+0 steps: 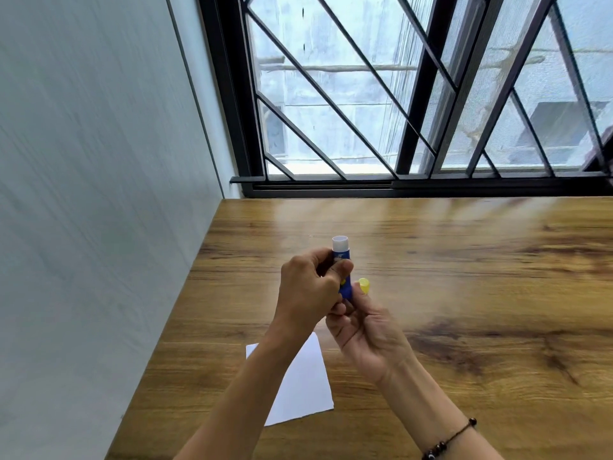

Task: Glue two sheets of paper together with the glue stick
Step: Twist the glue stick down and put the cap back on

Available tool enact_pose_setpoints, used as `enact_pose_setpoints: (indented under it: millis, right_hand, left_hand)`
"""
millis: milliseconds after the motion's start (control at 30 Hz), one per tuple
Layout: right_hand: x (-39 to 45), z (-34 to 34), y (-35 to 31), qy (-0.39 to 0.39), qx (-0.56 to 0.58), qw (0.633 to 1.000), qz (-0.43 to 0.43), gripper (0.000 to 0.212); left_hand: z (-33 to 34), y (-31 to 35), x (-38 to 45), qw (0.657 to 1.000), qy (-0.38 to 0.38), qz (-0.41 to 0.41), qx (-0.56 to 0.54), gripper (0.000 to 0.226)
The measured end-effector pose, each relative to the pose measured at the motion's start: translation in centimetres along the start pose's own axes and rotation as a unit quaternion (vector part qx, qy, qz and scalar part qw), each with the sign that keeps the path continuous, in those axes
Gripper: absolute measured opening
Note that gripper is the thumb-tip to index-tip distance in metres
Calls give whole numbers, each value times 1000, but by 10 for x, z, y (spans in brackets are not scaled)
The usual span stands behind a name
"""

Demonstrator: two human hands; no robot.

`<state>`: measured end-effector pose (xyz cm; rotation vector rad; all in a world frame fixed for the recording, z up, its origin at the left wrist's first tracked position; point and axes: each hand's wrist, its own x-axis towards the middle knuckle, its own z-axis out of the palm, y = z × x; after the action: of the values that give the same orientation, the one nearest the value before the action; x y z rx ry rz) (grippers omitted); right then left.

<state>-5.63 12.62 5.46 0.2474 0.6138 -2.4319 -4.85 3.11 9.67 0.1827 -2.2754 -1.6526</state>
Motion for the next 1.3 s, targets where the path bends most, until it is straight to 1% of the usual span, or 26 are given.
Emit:
enact_pose_setpoints:
  millis: [100,167,367,433,567,633,700,867,967,1100,1167,1200,1233,1267,1300]
  right_hand:
    - [2,-2,-1,-11,-20,1000,-21,23]
    - [2,-2,0,-16,-15,999,-23,21]
    - [4,0,1,0,26,1000,15,37]
    - [4,0,1,1,23,1000,14,33]
    - [3,-3,1,4,-14,999,-33,23]
    - [2,-3,2,4,-12,999,-41,21]
    - [2,-2,2,7,-2,1000,-30,22]
    - [2,0,2,17,35,999,14,37]
    - [3,0,3,18,13,1000,3,30]
    - [4,-3,4,33,-34,998,-33,22]
    - [2,-6,3,30,-78,996,-36,21]
    - [1,-7,1,18,-139,989,-40,21]
    - [-1,-8,-1,4,-242,969,-53,19]
    - [-3,-8,-3,-9,-370,926,-77,15]
    - [-3,-8,-5,-10,-505,856,-112,15]
  left_hand:
    - [-1,-2,2,1000,7,6,9,12]
    - [-1,-2,4,1000,9,0,3,12]
    - [0,-2,4,1000,4,-6,0,4]
    - [0,-2,4,1000,7,-8,-3,5]
    - [1,-3,5,1000,7,-3,9,10]
    - [1,-2,4,1000,6,-5,9,13]
    - [1,-2,4,1000,8,-7,9,12]
    - [1,-5,4,1000,11,-7,5,8]
    - [0,-7,4,1000,8,-10,-3,7]
    - [2,-10,1,1000,21,-11,1,12]
    - [2,-12,0,999,30,-17,-7,11]
    - [2,-13,0,999,34,-23,-10,10]
    - [0,-15,0,999,33,-30,-16,10]
    - [-2,-17,0,999,29,-38,-26,12]
    - [-5,-20,1,998,21,-47,-39,14]
